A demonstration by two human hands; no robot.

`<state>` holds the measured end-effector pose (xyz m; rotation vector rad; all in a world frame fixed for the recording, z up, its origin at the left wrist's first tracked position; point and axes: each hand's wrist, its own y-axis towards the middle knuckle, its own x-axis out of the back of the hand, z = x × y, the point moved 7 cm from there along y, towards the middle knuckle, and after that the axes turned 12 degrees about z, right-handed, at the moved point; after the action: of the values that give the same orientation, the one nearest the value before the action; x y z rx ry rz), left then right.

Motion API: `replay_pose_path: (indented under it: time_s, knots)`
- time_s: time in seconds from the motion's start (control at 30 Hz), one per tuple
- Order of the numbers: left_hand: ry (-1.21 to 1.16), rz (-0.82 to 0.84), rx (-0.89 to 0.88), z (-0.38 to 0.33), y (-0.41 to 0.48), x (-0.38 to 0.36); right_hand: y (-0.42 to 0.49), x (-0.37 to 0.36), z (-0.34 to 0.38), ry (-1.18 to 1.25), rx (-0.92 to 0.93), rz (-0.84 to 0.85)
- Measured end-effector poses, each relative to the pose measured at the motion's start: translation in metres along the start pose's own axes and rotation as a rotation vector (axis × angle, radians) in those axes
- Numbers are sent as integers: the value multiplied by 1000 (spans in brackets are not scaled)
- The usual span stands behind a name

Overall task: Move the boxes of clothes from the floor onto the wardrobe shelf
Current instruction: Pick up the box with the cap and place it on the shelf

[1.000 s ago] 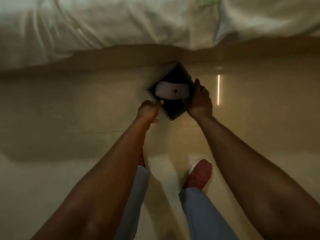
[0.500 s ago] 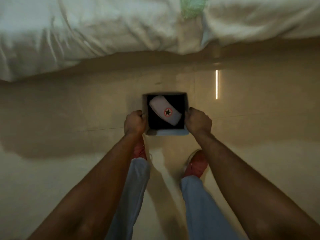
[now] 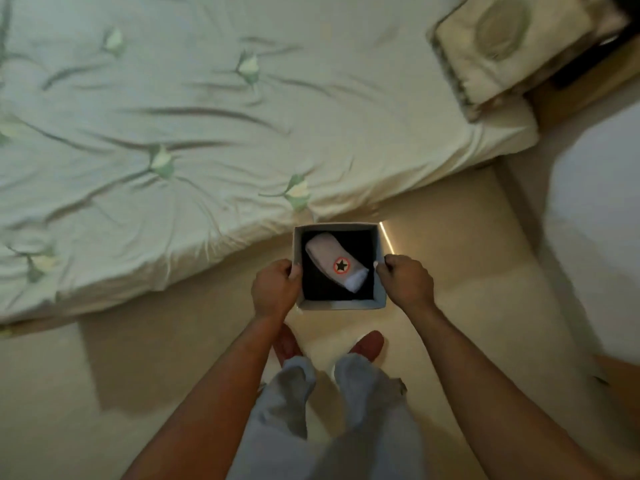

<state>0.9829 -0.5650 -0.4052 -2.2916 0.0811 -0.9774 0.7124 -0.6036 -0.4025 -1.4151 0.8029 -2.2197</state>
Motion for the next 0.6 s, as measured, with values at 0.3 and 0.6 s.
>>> replay_pose_path:
  time_s: [0.3, 0.6]
  knots:
    - [236, 17, -277, -191, -65, 56, -135, 139, -37, 235, -73, -326]
    - [361, 127, -514, -383, -107, -25, -207, 237, -175, 383, -183, -584]
